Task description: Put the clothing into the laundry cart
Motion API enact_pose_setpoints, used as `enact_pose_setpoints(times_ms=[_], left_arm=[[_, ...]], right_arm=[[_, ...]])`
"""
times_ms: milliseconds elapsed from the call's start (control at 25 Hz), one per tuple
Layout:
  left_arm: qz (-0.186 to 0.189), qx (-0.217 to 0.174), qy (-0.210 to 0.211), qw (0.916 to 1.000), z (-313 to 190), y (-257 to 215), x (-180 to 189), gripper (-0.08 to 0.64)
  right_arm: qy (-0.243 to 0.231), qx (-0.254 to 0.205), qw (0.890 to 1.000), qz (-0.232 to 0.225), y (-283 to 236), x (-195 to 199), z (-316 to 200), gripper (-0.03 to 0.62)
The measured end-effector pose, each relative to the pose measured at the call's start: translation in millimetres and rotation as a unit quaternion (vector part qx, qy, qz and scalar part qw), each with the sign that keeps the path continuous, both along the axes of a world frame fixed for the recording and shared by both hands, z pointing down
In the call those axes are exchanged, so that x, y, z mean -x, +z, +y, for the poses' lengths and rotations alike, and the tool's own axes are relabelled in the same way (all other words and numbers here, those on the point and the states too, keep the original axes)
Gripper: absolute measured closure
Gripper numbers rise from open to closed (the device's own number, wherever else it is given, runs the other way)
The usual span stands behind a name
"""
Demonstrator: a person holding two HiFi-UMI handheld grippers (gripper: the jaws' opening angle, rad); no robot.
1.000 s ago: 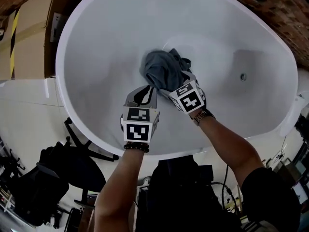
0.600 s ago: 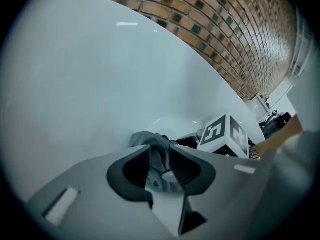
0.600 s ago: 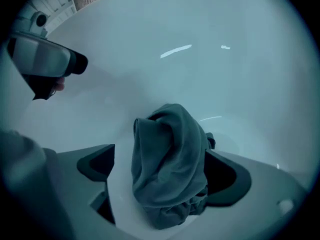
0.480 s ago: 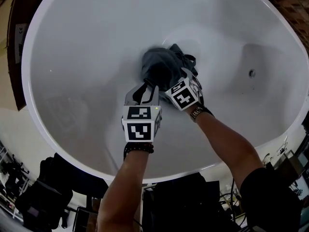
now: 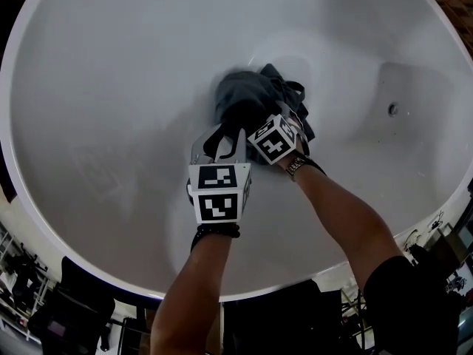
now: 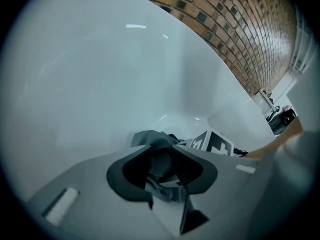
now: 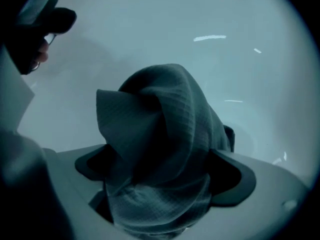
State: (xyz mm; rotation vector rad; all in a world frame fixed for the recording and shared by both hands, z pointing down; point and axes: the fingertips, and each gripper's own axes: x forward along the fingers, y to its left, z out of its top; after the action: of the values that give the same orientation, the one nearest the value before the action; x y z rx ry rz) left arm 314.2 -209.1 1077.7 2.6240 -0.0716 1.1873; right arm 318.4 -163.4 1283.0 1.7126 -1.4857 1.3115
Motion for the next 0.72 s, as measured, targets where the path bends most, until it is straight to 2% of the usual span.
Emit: enact_pose_setpoints(times_ms=[320,600,680,720], left_arm=[[-0.013,0.001,-0.012,0.9998,-11.0,19.1,8.1,0.439],[-0.006,-0.002,-0.020,0.9998,-16.4,13.1,10.1,0.439],[-0.005,-0.004,-0.020,0.9998,-16.9,14.4,9.0,0.439],[-0.005,-0.004,-0.021,0.9998,-16.8,14.3,9.2,0.439]], right_arm=[[0.000,0.022,1.000,0.005,30.5,-4.1,-4.9,0.003],[-0.014,0.047,0.999,-0.009,51.9,-6.4,-12.0,0.006],[-0.017,0.044,0.999,-0.018,54.5,-5.5,-14.3,0.039],[-0.019,0.042,0.999,-0.019,54.6,-3.6,-15.1,0.082]])
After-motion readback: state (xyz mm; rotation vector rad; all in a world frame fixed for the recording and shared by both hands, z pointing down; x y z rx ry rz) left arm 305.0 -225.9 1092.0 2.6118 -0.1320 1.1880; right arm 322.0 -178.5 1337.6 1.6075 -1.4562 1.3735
